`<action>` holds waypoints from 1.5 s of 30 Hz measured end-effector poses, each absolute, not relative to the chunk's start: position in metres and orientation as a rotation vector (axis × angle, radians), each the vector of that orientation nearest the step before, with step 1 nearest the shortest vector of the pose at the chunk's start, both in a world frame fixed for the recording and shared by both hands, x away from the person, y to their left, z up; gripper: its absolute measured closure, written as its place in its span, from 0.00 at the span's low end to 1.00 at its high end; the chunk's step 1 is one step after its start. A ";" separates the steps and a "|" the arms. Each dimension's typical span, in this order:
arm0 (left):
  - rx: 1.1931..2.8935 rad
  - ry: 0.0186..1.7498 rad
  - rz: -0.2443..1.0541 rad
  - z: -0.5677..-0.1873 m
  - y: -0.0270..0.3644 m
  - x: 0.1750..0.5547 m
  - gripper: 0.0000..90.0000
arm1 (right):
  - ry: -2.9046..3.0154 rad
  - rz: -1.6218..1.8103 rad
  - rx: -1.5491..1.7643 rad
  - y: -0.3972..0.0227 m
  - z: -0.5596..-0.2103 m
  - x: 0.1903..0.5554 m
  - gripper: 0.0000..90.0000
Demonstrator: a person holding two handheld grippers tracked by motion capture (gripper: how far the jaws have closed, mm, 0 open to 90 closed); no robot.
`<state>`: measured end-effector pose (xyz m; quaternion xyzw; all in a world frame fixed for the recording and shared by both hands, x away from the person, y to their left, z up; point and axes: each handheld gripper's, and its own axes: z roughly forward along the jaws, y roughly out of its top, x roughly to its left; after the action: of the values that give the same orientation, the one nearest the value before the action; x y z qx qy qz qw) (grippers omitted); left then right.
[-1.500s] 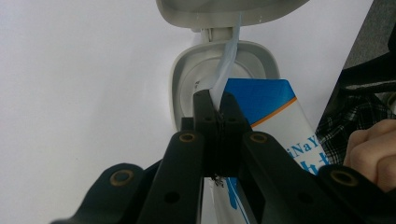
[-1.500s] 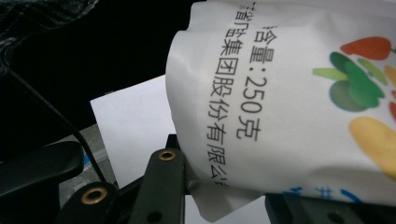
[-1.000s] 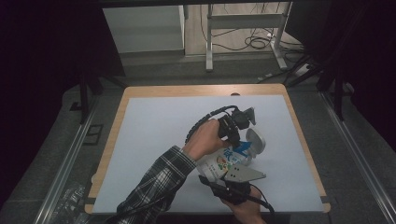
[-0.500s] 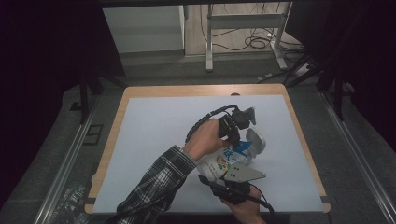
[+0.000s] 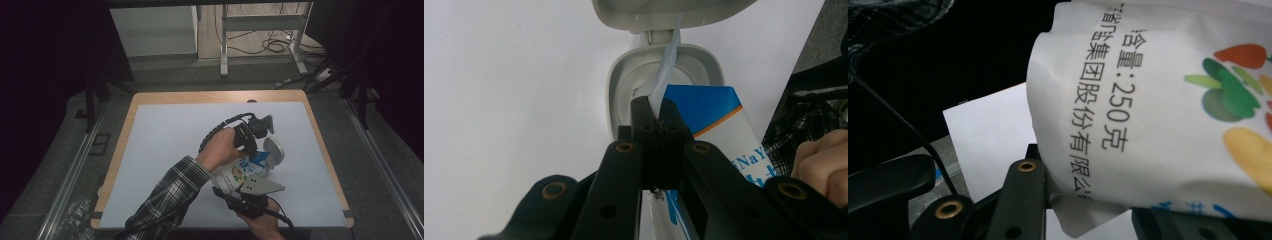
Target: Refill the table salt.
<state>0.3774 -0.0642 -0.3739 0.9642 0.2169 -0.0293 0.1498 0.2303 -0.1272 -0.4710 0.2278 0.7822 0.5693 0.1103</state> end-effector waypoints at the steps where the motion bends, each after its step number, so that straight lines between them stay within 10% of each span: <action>1: 2.770 0.623 -0.084 -0.374 -0.064 0.377 0.99 | 2.299 1.673 0.669 -0.127 -0.471 0.230 0.81; 45: 2.766 0.626 -0.077 -0.372 -0.065 0.378 0.99 | 2.278 1.717 0.705 -0.128 -0.468 0.231 0.81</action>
<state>0.3775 -0.0654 -0.3716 0.9637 0.2182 -0.0269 0.1517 0.2310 -0.1278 -0.4677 0.2386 0.7713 0.5813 0.1015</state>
